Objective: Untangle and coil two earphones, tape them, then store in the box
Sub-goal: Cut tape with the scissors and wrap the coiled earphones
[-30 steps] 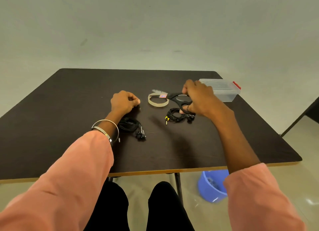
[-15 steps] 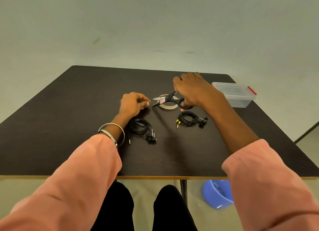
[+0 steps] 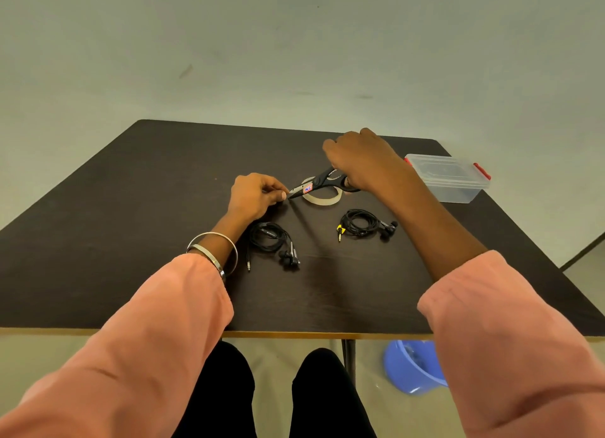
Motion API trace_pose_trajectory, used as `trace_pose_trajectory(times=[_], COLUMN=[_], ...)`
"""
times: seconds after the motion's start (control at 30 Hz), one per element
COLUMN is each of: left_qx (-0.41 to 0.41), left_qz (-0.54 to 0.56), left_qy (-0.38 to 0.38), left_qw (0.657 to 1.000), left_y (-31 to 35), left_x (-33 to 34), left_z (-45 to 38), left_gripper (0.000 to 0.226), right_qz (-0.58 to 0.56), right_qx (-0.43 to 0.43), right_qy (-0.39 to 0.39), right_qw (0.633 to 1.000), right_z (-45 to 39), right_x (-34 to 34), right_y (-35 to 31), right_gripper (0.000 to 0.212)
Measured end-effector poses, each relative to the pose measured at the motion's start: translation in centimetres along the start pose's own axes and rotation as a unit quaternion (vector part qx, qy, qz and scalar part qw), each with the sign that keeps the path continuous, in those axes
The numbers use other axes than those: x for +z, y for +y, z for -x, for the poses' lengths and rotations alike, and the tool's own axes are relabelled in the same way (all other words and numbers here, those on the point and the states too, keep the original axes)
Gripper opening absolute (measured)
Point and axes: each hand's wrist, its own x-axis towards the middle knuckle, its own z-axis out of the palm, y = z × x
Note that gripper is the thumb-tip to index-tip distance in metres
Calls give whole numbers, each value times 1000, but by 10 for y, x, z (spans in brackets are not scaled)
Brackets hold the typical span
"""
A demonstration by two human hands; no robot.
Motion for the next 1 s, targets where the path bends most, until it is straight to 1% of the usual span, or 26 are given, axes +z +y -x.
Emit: trace_pose_trajectory(times=[0.13,0.27,0.37,0.47,0.5,0.63,0.77,0.87,0.93,1.0], left_qx=[0,-11,-31,-57,-66,-96,-139,-164,-171,-167], left_qz=[0,15,42,106,118,161,213,234,241,237], left_qy=[0,5,4,6,9,8,1,-19,-29,-34], left_qw=[1000,1000,999,993,991,982,967,958,955,956], left_y=[-1,-4,-6,-5,-4,-3,-2,1,4,10], left_x=[0,2,4,5,4,4,1,-2,-5,-8], left_z=[0,-2,-5,-5,-5,-5,-5,-4,-4,-3], left_gripper=[14,12,8,7,8,10,8,11,12,15], right_qz=[-12,7,-12,-39,-50,-87,-104,-181,-256,-340], right_qx=[17,12,18,34,37,59,107,178,232,279], right_qy=[15,7,-1,-26,-34,-41,-31,-36,-43,-44], right_qw=[1000,1000,1000,998,997,994,988,967,937,897], right_z=[-1,0,4,7,7,6,7,15,26,43], right_x=[6,9,12,19,21,26,29,32,35,43], right_y=[-1,2,7,8,7,10,23,33,38,43], right_gripper=[28,30,42,66,69,69,79,80,76,68])
